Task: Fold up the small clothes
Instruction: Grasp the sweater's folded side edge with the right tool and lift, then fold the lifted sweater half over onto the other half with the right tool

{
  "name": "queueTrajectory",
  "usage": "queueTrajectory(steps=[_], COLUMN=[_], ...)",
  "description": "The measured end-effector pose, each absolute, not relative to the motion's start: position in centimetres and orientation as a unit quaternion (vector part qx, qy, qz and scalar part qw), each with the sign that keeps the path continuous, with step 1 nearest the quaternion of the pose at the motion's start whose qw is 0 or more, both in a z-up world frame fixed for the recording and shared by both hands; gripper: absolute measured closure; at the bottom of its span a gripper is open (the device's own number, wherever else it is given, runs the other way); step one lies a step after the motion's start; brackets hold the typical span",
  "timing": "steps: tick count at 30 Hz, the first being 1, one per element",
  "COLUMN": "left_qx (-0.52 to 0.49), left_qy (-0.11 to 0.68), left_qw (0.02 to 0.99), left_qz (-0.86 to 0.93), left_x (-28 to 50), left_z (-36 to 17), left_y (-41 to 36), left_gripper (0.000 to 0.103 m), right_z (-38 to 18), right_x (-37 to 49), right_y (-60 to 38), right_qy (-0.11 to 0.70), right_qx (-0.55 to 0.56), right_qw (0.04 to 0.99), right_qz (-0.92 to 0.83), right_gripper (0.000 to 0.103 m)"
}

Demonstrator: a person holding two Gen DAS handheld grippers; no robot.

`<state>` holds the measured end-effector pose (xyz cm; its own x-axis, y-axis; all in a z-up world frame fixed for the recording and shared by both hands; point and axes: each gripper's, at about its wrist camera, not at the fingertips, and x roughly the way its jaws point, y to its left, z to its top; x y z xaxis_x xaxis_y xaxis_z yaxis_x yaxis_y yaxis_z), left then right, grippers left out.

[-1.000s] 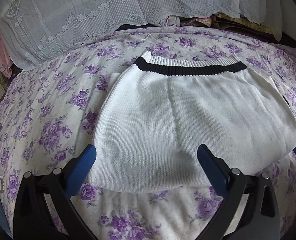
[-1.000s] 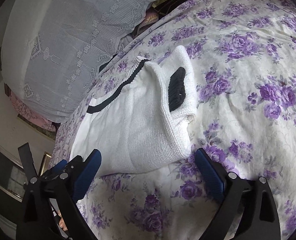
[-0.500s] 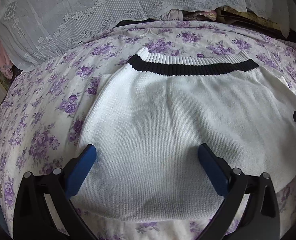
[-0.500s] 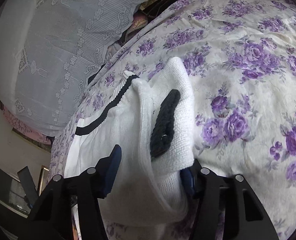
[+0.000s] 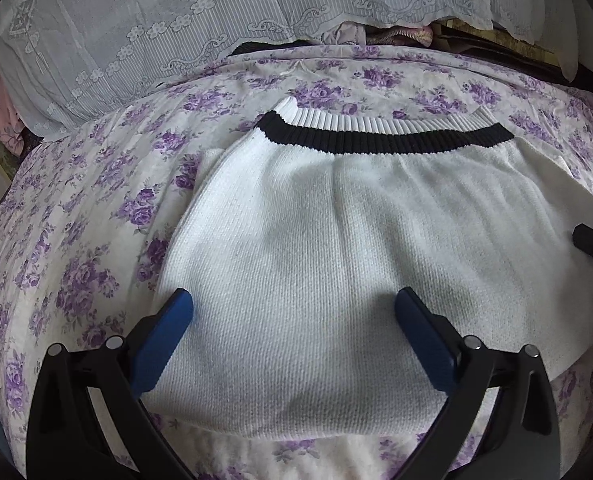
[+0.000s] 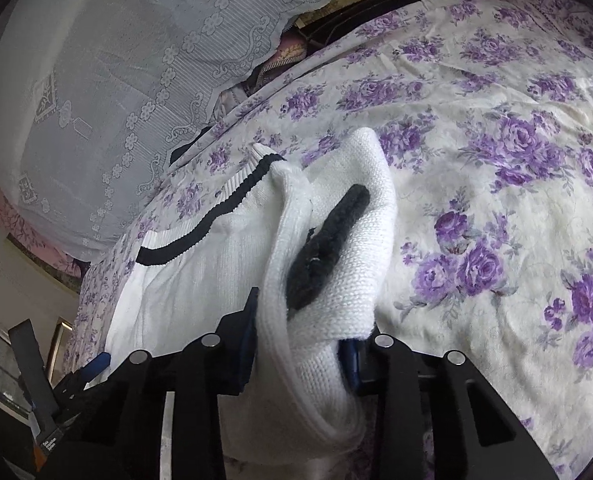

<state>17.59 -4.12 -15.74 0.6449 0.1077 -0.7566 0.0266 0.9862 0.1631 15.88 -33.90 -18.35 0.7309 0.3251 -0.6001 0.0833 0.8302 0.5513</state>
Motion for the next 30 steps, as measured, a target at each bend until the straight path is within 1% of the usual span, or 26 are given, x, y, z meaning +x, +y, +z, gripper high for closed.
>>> queueTrajectory(steps=[4, 11, 17, 24, 30], left_qx=[0.074, 0.057, 0.108, 0.111, 0.118], left_qy=[0.424, 0.430, 0.431, 0.458, 0.466], left_qw=[0.903, 0.901, 0.894, 0.879, 0.877], left_qz=[0.016, -0.028, -0.052, -0.070, -0.030], left_x=[17.7, 20.1, 23.3, 25.0, 28.0], left_z=[-15.3, -13.3, -11.6, -13.4, -13.8], left_y=[-3.9, -4.6, -8.9, -11.4, -10.4], left_gripper=[0.004, 0.004, 0.004, 0.004, 0.004], right_z=[-16.7, -13.9, -12.2, -11.3, -10.8], right_x=[15.4, 15.1, 13.9, 12.9, 12.9], right_y=[-32.9, -30.5, -28.1, -26.1, -23.8], right_qy=[0.347, 0.329, 0.309, 0.303, 0.299], right_qx=[0.252, 0.204, 0.134, 0.101, 0.057], right_qw=[0.901, 0.919, 0.938, 0.940, 0.944], right_qz=[0.065, 0.069, 0.085, 0.120, 0.126], right_gripper=[0.073, 0.074, 0.075, 0.075, 0.075])
